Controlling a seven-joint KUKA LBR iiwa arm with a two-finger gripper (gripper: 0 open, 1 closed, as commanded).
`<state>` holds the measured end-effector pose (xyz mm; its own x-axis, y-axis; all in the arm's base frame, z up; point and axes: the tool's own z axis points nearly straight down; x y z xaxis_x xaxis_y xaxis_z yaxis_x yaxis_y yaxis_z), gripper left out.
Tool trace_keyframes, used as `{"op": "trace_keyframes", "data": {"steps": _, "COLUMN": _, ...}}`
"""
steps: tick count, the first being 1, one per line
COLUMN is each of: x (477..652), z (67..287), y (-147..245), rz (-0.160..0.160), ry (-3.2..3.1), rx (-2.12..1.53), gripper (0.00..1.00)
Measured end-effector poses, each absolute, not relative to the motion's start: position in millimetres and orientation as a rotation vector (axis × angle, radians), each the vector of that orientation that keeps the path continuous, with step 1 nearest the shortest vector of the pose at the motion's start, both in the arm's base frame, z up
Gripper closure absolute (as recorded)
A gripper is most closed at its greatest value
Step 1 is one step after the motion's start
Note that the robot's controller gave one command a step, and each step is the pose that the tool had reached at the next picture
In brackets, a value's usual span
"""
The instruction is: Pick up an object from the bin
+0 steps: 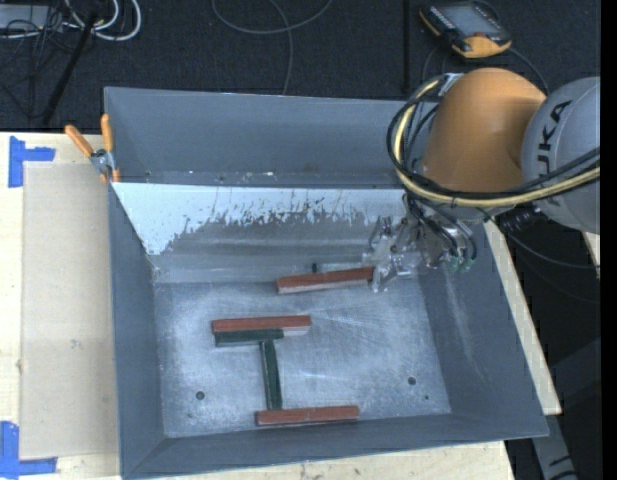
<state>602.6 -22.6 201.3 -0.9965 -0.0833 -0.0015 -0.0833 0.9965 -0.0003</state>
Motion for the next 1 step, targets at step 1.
{"op": "trace_keyframes", "data": {"steps": 1, "x": 602.5, "z": 201.2, "y": -22.6, "rz": 0.000, "ry": 3.138, "rx": -0.131, "gripper": 1.00}}
